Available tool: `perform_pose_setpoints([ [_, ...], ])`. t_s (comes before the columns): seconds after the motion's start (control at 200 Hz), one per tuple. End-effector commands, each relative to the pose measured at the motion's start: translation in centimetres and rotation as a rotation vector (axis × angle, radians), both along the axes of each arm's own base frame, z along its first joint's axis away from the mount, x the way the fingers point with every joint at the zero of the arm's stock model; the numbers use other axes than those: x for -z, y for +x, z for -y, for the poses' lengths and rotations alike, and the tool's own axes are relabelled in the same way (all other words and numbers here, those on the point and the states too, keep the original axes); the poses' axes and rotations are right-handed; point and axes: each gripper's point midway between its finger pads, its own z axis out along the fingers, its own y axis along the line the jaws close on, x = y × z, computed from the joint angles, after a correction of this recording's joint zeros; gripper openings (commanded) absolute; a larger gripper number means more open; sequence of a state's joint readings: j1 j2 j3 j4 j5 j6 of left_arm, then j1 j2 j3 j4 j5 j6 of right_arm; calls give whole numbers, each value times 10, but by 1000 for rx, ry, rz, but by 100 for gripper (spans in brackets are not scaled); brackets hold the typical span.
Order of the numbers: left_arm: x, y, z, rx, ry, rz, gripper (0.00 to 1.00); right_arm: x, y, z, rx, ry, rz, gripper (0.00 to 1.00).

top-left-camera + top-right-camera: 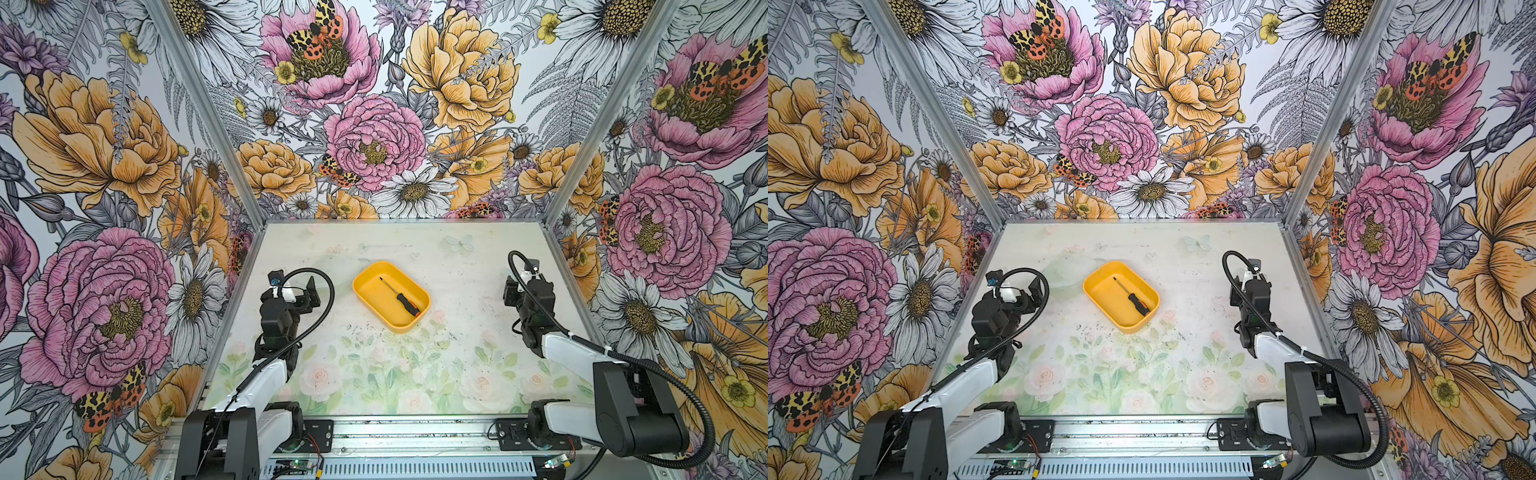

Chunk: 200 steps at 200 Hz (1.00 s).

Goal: Put the screwdriver in the bin

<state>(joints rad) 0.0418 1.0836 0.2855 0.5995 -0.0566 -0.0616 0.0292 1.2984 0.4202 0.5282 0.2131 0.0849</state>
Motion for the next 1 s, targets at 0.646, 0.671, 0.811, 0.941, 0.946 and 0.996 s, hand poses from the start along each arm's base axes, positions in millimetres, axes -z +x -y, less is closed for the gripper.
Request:
perform_pose_setpoints([
  [0.646, 16, 24, 5, 59, 35, 70, 99, 17, 8, 16, 84, -3, 131, 61],
  [0.671, 17, 25, 5, 60, 35, 70, 99, 17, 9, 16, 86, -3, 128, 61],
  [0.811, 22, 28, 5, 59, 38, 68, 99, 17, 11, 18, 95, -2, 121, 64],
  [0.941, 29, 34, 6, 63, 38, 54, 99, 19, 14, 18, 98, -4, 99, 71],
  [0.946, 29, 35, 6, 64, 39, 53, 99, 19, 14, 18, 98, -3, 99, 71],
  [0.996, 33, 37, 6, 65, 38, 47, 99, 19, 14, 18, 98, -2, 100, 73],
])
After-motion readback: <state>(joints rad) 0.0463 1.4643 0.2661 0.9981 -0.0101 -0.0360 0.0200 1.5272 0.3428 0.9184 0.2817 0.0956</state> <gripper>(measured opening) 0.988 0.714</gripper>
